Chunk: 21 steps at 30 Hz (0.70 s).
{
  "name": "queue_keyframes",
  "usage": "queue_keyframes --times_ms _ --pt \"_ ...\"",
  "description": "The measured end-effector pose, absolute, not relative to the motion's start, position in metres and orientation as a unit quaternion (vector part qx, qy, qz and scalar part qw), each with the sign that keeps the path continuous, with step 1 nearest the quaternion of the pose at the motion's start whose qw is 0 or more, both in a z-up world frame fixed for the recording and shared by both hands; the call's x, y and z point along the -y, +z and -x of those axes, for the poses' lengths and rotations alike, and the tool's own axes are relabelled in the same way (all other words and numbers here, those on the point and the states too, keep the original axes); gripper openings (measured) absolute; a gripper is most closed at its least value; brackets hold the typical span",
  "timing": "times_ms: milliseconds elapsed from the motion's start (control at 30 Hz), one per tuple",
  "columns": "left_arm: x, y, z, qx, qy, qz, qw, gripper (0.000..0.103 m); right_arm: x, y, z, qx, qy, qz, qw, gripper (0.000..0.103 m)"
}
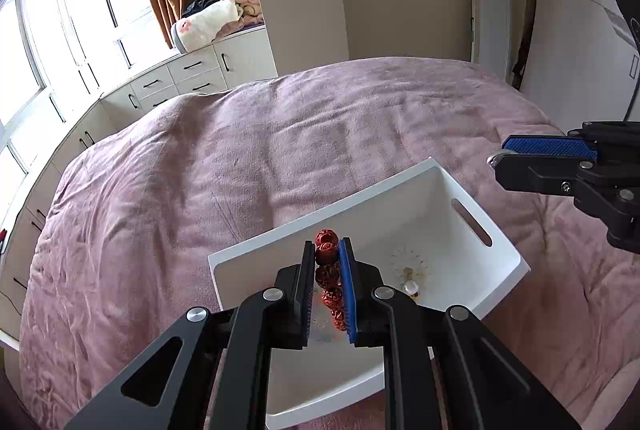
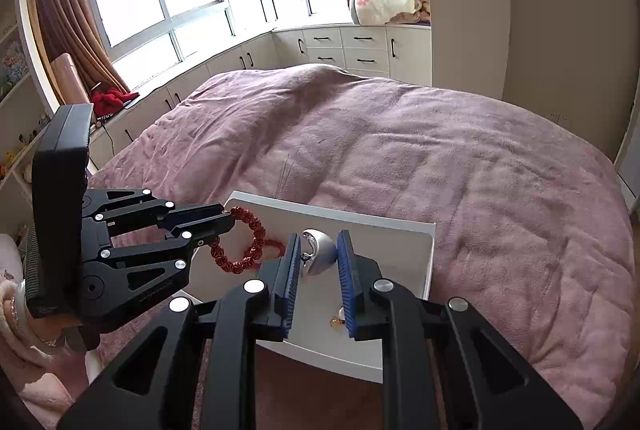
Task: Organize jewelry
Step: 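Carry the carved bracelet and white charm over the white tray, then open both tools to drop the carved bracelet and white charm into the tray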
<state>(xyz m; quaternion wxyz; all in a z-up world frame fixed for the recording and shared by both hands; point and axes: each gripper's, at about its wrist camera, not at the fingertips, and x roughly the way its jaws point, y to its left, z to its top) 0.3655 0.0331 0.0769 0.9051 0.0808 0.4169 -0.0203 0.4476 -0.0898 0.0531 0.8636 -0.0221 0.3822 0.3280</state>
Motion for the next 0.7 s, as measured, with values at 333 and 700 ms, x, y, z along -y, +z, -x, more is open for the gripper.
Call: queue_keyframes --times_ms 333,700 --pt "-0.041 0.046 -0.394 -0.445 0.0 -0.034 0.895 0.017 0.071 -0.005 -0.491 -0.444 0.266 -0.014 0.855 0.019" --pt "-0.045 0.03 -0.393 -0.442 0.012 -0.031 0.896 0.048 0.066 -0.023 -0.488 -0.443 0.251 0.019 0.861 0.039"
